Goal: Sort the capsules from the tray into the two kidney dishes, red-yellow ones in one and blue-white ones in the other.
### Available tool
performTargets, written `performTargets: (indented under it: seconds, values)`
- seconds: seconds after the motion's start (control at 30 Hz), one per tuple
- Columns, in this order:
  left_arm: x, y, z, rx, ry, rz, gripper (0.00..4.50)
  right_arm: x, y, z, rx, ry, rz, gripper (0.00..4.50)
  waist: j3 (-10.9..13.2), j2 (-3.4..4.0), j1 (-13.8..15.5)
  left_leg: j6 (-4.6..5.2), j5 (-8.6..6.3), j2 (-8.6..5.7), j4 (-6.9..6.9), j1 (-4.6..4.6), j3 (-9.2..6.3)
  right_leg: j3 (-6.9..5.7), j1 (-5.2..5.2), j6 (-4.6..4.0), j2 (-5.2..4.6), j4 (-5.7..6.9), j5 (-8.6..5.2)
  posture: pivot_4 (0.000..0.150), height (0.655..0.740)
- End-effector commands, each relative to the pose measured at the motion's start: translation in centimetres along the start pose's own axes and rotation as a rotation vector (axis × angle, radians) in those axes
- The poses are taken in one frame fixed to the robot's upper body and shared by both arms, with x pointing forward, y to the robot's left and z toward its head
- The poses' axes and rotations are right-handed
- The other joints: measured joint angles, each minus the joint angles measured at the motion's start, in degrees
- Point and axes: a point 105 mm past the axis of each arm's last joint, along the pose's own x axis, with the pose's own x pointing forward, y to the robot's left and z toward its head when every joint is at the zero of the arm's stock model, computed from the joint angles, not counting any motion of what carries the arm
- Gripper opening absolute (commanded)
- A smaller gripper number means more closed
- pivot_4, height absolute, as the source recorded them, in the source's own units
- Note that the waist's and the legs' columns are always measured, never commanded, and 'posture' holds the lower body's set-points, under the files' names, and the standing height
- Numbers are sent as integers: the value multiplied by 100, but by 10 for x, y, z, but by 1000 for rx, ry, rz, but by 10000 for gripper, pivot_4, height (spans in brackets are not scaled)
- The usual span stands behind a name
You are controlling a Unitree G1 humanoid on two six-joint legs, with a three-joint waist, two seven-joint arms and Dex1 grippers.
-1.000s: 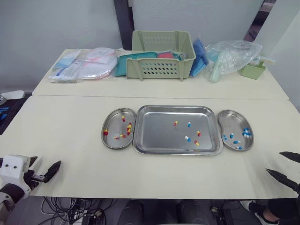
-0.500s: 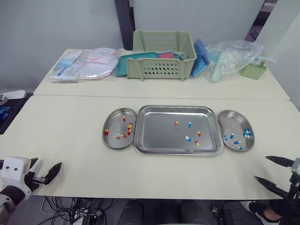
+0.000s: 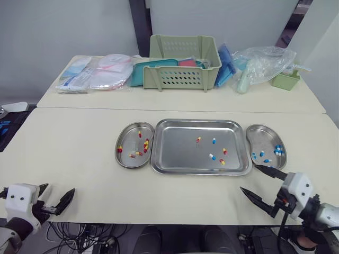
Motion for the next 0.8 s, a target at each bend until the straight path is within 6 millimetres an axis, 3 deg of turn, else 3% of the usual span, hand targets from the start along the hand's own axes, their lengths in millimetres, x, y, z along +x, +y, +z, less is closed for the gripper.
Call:
performTargets:
  seconds: [0.03, 0.1, 0.2, 0.37, 0.8]
  values:
    - [-12, -6, 16, 53, -47, -37, 44523, -1, -3, -2, -21, -4, 5, 45000, -2, -8, 0, 0, 0, 0, 0, 0, 0, 0, 0, 0, 0, 0, 0, 1500, 7390]
    - [-13, -23, 24, 85, -63, -121, 44523, -1, -3, -6, -18, -2, 9, 45000, -3, -11, 1, 0, 0, 0, 0, 0, 1, 1, 0, 0, 0, -1, 0, 1500, 7390]
    - [-3, -67, 57, 69, -147, -300, 44523, -2, 0, -15, 1, 4, 31, 45000, -4, -12, 25, 0, 0, 0, 0, -1, 0, 0, 1, 0, 0, -1, 0, 1500, 7390]
    - [17, -113, 93, 74, -221, -461, 44523, -2, 5, -22, 17, -5, 34, 45000, -6, -1, 31, 0, 0, -2, 3, 1, -2, -2, 6, 0, 0, -1, 0, 1500, 7390]
    - [84, -203, 156, 126, -272, -639, 44523, 10, 4, -11, -7, -105, -62, 45000, -6, 8, 10, 0, 1, -5, 5, 1, -3, 0, 3, 0, 2, 4, 0, 1500, 7390]
